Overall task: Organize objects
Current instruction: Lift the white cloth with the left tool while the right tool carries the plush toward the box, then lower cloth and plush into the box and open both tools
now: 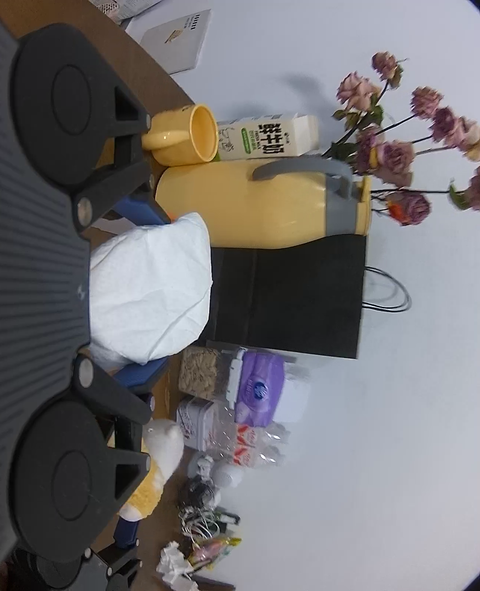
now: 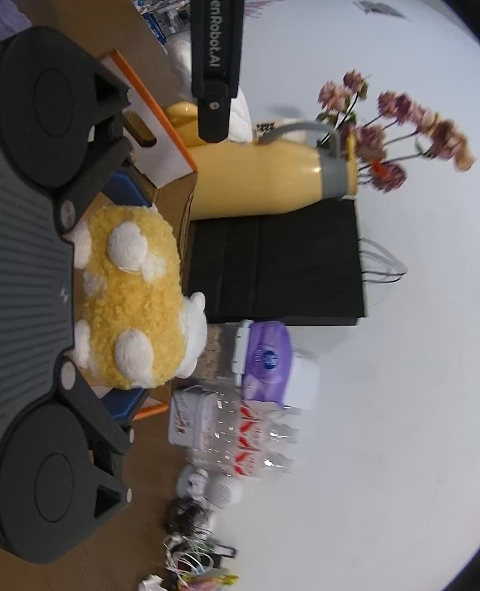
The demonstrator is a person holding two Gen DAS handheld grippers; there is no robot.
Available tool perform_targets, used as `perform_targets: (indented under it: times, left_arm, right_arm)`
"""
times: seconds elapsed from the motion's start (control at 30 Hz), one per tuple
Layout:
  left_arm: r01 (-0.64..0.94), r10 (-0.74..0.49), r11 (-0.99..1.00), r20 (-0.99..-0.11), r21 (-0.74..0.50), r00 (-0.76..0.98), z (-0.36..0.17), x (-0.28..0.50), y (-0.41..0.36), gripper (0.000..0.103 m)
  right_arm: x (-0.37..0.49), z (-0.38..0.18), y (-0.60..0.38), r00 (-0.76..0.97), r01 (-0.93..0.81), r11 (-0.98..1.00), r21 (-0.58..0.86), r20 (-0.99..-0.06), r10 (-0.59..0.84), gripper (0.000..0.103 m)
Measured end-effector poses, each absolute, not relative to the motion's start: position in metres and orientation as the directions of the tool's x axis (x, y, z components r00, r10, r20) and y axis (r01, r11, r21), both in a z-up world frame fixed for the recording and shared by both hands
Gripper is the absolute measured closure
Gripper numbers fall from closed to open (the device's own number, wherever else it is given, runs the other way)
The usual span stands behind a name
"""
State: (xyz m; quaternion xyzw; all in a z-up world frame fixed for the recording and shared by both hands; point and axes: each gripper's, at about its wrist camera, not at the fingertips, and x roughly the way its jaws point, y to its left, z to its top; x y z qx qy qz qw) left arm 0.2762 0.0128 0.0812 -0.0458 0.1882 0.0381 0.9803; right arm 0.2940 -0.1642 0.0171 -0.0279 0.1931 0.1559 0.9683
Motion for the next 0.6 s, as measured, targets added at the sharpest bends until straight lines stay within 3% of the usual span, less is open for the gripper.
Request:
perform_targets:
  times: [0.23,0.6]
  left_arm:
    - [-0.124,0.086,0.991,-0.482,-0.047,0.872,0.041,0.316,0.013,0.028]
    - [-0.101,0.083,0.995,-0.525,-0.006,0.847,0.021,0.318,0.007,0.023]
  right_arm:
    - [0.328,-0.012,-0.165,0.835,-0.267,0.963,0.047,-0.488,0.255,0.006]
    - [0.331,-0.029,-0.165,0.803,-0.271,0.962,0.045,-0.54,0.251,0.004]
